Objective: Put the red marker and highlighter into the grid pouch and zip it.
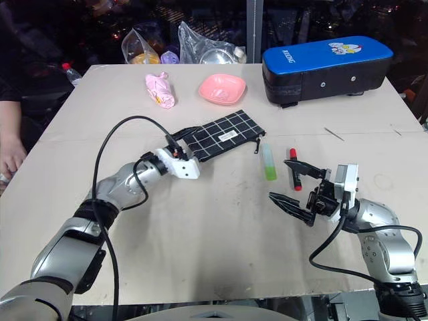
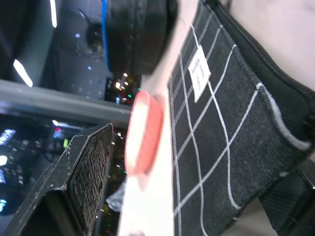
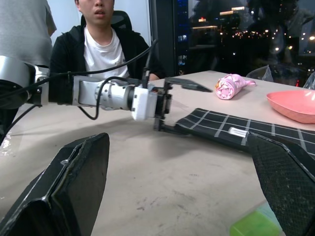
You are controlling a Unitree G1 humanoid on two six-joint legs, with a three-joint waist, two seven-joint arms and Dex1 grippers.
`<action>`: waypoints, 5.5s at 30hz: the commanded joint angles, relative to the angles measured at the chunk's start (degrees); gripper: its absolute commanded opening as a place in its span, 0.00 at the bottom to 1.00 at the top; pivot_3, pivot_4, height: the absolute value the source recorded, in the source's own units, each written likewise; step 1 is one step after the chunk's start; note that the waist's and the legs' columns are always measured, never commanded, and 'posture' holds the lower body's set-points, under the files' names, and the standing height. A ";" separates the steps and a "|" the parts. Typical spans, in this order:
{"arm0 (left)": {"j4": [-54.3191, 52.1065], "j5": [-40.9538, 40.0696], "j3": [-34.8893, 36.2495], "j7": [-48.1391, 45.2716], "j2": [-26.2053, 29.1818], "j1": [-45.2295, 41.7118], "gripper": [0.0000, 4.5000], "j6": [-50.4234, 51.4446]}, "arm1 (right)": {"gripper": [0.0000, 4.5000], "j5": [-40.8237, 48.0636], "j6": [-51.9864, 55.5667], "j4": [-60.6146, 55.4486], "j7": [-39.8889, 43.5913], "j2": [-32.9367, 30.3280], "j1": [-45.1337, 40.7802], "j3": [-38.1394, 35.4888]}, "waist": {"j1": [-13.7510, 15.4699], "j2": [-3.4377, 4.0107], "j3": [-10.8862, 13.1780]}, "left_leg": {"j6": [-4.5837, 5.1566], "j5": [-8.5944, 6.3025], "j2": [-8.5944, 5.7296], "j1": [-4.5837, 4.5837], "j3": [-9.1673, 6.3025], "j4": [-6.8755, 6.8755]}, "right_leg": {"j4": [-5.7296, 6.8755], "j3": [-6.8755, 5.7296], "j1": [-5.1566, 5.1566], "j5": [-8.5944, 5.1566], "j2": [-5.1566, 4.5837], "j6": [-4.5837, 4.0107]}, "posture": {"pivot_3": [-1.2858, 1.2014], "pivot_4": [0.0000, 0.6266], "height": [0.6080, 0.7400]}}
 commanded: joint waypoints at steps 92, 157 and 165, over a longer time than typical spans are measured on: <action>-44.73 -37.38 10.27 -28.74 -3.89 21.31 0.00 19.46 | 0.01 7.38 55.13 -3.46 -48.63 5.93 -26.12 -3.73 | -0.23 0.03 -0.01 | -0.10 0.07 0.07 -0.03 -0.41 -0.05 | 0.02 0.09 -0.02 0.01 0.04 -0.03 | 0.52 0.24 1.00; -45.65 -39.46 6.75 -41.09 0.93 25.36 0.00 16.68 | 0.01 -11.86 39.52 -11.77 -19.06 -11.33 -25.69 16.29 | -0.17 0.05 0.06 | -0.10 0.06 0.12 -0.05 -0.40 -0.17 | -0.08 0.04 -0.10 -0.11 0.04 0.13 | 0.52 0.24 1.00; -45.45 -39.61 6.43 -42.05 0.52 25.52 0.00 16.69 | 0.01 -11.90 40.61 -13.77 -19.22 -8.83 -27.69 17.96 | -0.18 0.05 0.06 | -0.10 0.06 0.12 -0.05 -0.40 -0.17 | -0.08 0.04 -0.10 -0.11 0.04 0.13 | 0.52 0.24 1.00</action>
